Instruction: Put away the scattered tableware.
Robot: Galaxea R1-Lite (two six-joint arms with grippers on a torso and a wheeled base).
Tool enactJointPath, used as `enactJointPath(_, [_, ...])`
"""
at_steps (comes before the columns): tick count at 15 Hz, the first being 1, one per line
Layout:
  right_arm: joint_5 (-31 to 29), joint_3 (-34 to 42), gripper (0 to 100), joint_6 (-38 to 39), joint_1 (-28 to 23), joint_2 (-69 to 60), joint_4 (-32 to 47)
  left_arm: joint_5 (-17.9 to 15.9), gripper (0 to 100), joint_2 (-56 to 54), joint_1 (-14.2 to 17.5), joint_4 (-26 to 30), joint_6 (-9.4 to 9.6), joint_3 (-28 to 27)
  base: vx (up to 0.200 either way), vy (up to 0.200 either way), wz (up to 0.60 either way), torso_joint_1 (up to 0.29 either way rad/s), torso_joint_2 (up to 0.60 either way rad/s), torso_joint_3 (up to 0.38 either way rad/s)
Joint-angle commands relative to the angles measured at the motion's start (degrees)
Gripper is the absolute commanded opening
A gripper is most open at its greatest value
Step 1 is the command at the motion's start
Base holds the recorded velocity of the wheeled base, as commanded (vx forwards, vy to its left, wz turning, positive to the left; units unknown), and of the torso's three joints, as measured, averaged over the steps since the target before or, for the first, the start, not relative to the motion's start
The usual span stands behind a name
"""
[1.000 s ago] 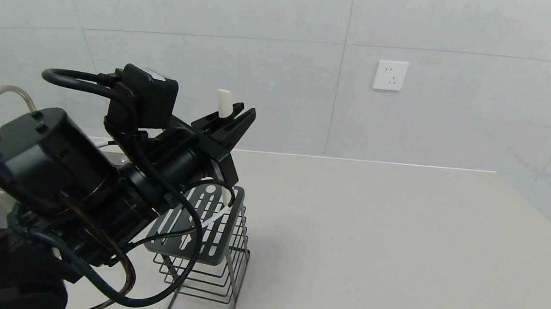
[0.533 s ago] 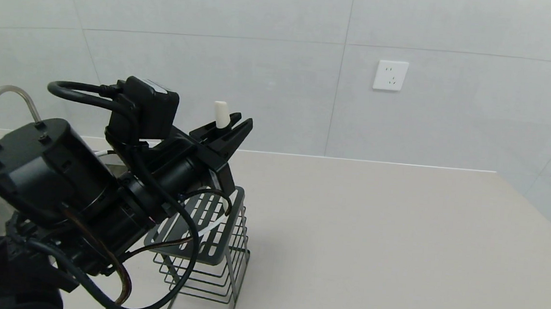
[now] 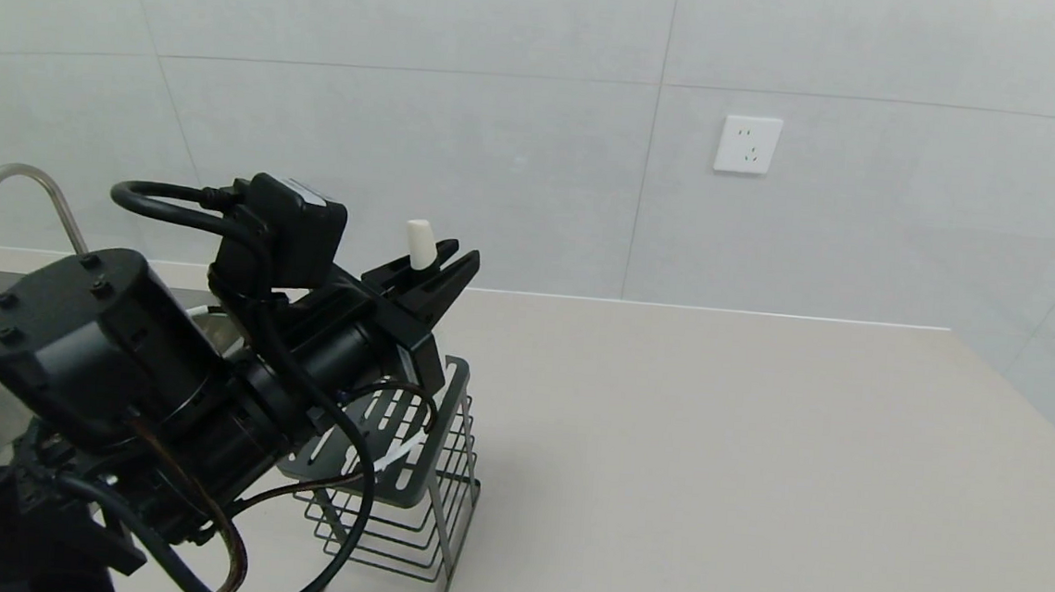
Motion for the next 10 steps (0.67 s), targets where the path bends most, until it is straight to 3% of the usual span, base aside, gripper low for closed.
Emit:
enactJointPath(1, [0.04, -0.02, 100, 0.09, 0.00, 0.09, -0.08, 0.01, 0, 0.39, -0.08, -0.03, -0.01, 0.60, 0.000, 0.000, 0.00, 0.000, 0.00, 0.000])
enactJointPath(9, [0.04, -0.02, 100, 0.00, 0.00, 0.09, 0.01, 0.10, 0, 0.12, -0.08, -0.21, -0.01, 1.92, 0.000, 0.000, 0.00, 0.000, 0.00, 0.000])
enactJointPath(10, [0.04, -0.02, 100, 0.00, 0.00, 0.09, 0.01, 0.10, 100, 0.12, -0.08, -0.12, -0.01, 1.92, 0.000, 0.000, 0.00, 0.000, 0.00, 0.000])
